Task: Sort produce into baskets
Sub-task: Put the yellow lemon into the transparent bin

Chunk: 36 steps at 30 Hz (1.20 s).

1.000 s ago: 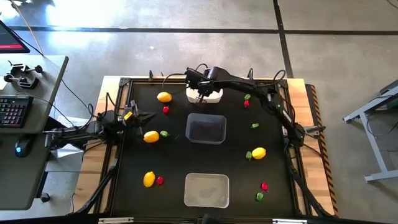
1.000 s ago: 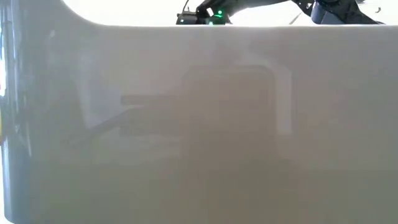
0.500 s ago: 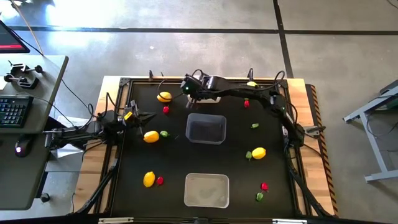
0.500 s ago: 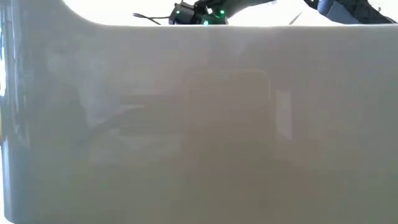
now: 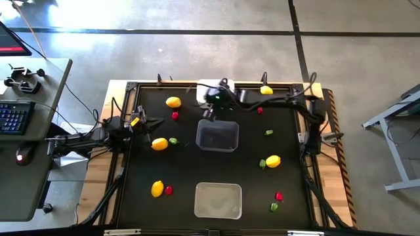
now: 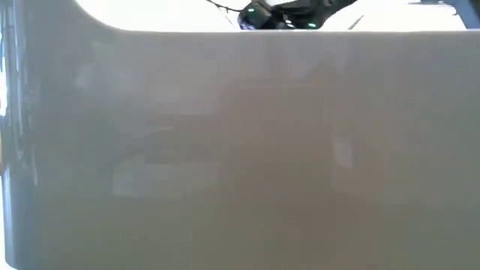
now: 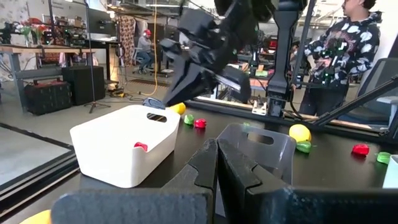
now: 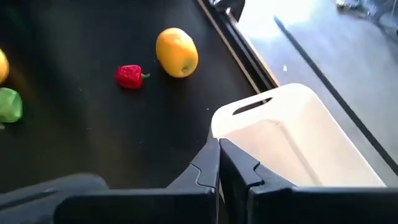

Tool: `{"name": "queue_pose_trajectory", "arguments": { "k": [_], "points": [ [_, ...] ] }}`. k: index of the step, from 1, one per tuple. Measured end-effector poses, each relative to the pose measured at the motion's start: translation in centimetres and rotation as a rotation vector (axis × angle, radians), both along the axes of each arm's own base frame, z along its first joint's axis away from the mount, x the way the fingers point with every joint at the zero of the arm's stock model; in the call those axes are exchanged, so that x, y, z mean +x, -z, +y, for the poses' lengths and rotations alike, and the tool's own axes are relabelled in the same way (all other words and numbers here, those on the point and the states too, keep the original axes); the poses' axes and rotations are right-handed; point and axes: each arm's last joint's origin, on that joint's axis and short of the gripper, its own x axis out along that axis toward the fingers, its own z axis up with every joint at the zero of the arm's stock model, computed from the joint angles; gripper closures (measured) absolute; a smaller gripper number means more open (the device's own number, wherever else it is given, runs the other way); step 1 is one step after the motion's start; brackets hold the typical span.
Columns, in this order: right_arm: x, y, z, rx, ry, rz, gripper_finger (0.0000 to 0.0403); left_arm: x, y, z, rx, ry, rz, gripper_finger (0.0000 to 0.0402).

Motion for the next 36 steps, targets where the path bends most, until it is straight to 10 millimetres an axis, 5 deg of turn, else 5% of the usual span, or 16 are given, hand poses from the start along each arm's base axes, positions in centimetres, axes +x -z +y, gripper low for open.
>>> {"name": "queue_pose_trajectory", "arguments": {
  "k": [17,25,36],
  "points": [
    [-11.0,2.3,1.7,-0.061,0.056,-0.234,0.0403,0.0,-0.3,0.0,0.007,0.007,-0.035,0.0401],
    [-12.4,3.3,2.1,-0.06,0.065,-0.245,0.0403,0.0,-0.9,-0.1,0.031,0.051,-0.079,0.0401],
    [-13.2,1.9,2.4,-0.147,-0.025,-0.22,0.0403,2.3,-2.5,0.9,0.02,-0.018,0.138,0.0402]
  ]
}}
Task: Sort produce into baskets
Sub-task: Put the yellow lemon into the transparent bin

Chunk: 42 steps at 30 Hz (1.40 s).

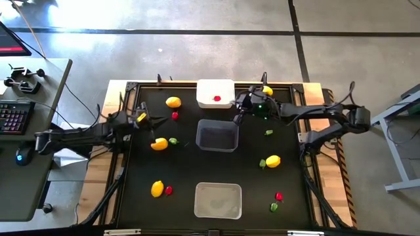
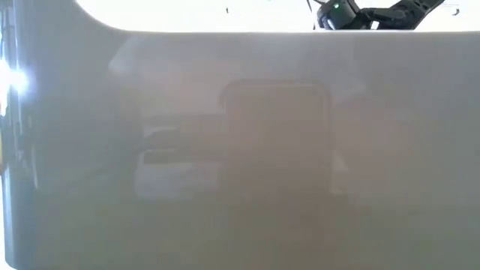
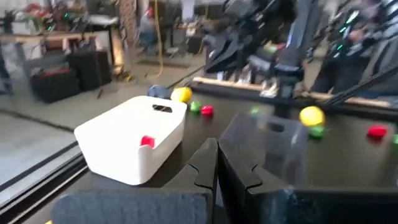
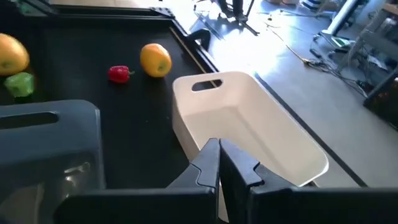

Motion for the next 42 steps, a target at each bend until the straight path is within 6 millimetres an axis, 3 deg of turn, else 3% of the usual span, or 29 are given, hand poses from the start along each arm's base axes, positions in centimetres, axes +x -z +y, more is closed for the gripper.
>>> {"name": "queue_pose_trajectory", "arguments": {
  "k": [8,16,21,26,33,37,42],
  "points": [
    [-0.9,-1.7,0.4,-0.051,-0.045,-0.023,0.0403,3.4,-2.5,2.6,-0.056,0.001,0.325,0.0401],
    [-0.9,-1.8,0.5,-0.084,-0.107,-0.01,0.0403,7.0,-6.4,7.6,-0.132,0.058,0.701,0.0401],
    [-0.9,-1.8,0.5,-0.087,-0.11,-0.01,0.0403,9.3,-7.3,10.5,-0.19,0.153,0.974,0.0401],
    [-0.9,-1.9,0.5,-0.089,-0.109,-0.018,0.0403,11.4,-6.8,12.9,-0.202,0.214,1.237,0.0401],
    [-0.9,-1.9,0.5,-0.089,-0.109,-0.019,0.0403,13.2,-4.1,15.3,-0.123,0.19,1.483,0.0391],
    [-0.9,-1.9,0.5,-0.088,-0.108,-0.018,0.0403,13.6,-2.6,15.9,-0.098,0.172,1.574,0.0353],
    [-0.9,-1.9,0.5,-0.086,-0.107,-0.019,0.0403,14.0,-1.5,16.2,-0.124,0.153,1.598,0.0276]
  ]
}}
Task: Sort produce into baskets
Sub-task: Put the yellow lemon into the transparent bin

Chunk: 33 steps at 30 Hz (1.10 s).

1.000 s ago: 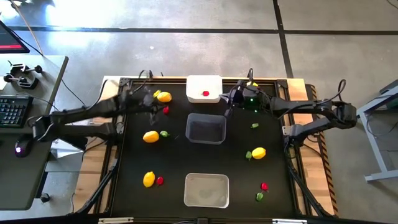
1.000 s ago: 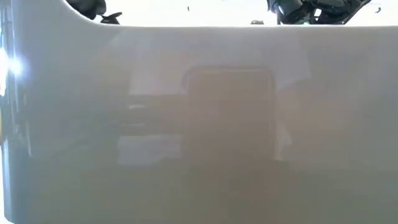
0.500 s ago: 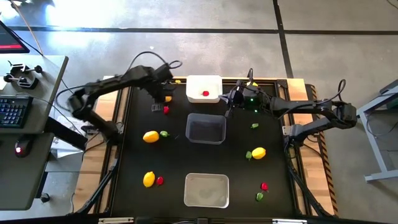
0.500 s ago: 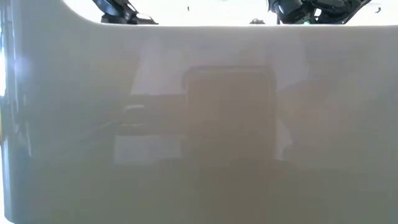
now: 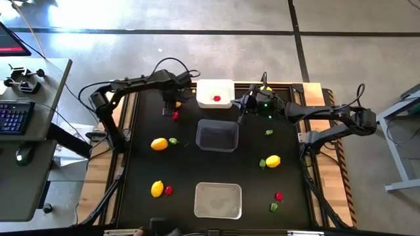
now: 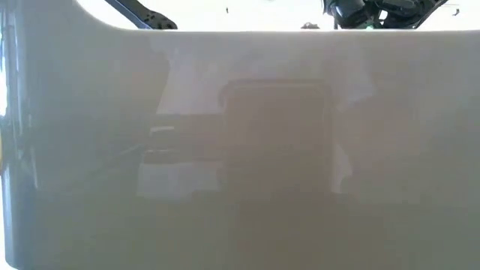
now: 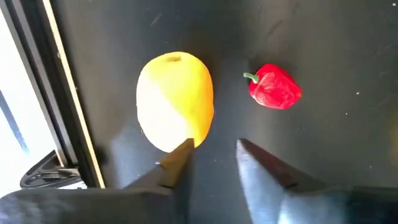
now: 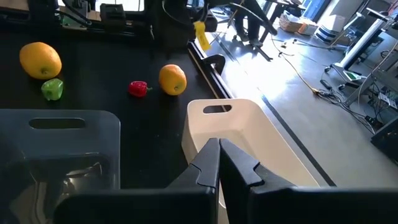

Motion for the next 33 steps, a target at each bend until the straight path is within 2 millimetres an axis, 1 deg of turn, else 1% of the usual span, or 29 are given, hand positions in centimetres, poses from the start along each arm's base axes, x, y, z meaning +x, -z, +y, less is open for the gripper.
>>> {"name": "queue_pose_trajectory", "arguments": {
  "k": [3,6,8,11,16,19,25,33],
  "points": [
    [0.0,0.0,0.0,0.0,0.0,0.0,0.0403,0.2,0.3,0.3,0.009,-0.015,-0.012,0.0226],
    [0.0,0.0,0.0,0.0,0.0,0.0,0.0403,0.0,0.4,1.2,0.05,-0.044,-0.039,0.0183],
    [0.0,0.0,0.0,0.001,0.0,0.0,0.0403,-0.2,0.4,1.9,0.079,-0.069,-0.058,0.016],
    [0.0,0.0,0.0,0.001,0.0,0.001,0.0403,-0.9,0.5,2.7,0.05,-0.097,-0.074,0.0142],
    [0.0,0.0,0.0,0.001,0.0,0.001,0.0403,-1.8,0.9,3.4,0.017,-0.075,-0.074,0.0138],
    [0.0,0.0,0.0,0.001,0.0,0.001,0.0403,-2.1,1.3,3.4,-0.038,-0.06,-0.102,0.0138],
    [0.0,0.0,0.0,0.0,0.001,0.001,0.0403,-2.1,2.0,3.8,0.024,-0.022,-0.105,0.0138],
    [0.0,0.0,0.0,-0.002,0.0,0.002,0.0403,-2.3,2.8,3.6,0.011,-0.011,-0.106,0.0147]
  ]
}}
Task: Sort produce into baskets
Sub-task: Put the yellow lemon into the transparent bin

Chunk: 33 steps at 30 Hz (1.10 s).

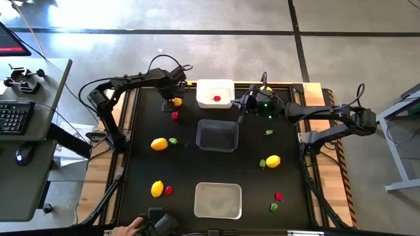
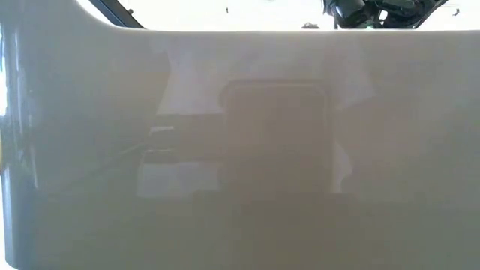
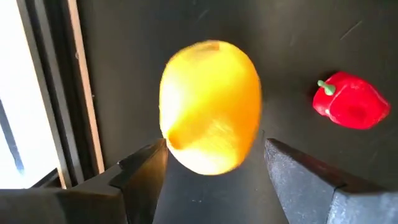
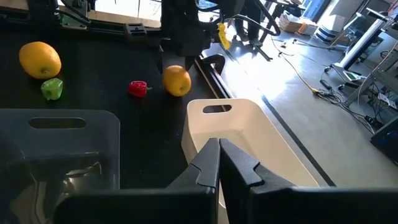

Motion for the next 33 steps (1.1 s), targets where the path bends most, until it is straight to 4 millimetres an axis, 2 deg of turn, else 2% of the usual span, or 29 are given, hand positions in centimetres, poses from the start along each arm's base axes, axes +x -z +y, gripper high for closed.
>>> {"name": "queue_pose_trajectory", "arguments": {
  "k": [6,13,19,25,33],
  "points": [
    [0.0,0.0,0.0,0.0,0.0,0.0,0.0403,0.3,0.0,0.1,-0.03,-0.012,-0.073,0.0162],
    [0.0,0.0,0.0,0.0,0.0,-0.001,0.0403,0.4,0.4,0.4,-0.027,-0.04,-0.077,0.0179],
    [0.0,0.0,0.0,0.0,0.0,-0.001,0.0403,0.6,0.6,0.5,-0.03,-0.044,-0.067,0.0217],
    [0.0,0.0,0.0,0.0,0.0,-0.001,0.0403,0.6,-0.8,0.6,-0.025,-0.063,-0.073,0.0252],
    [0.0,0.0,0.0,0.0,0.0,-0.001,0.0403,0.1,-3.8,-0.4,0.031,-0.054,-0.125,0.0261]
  ]
}}
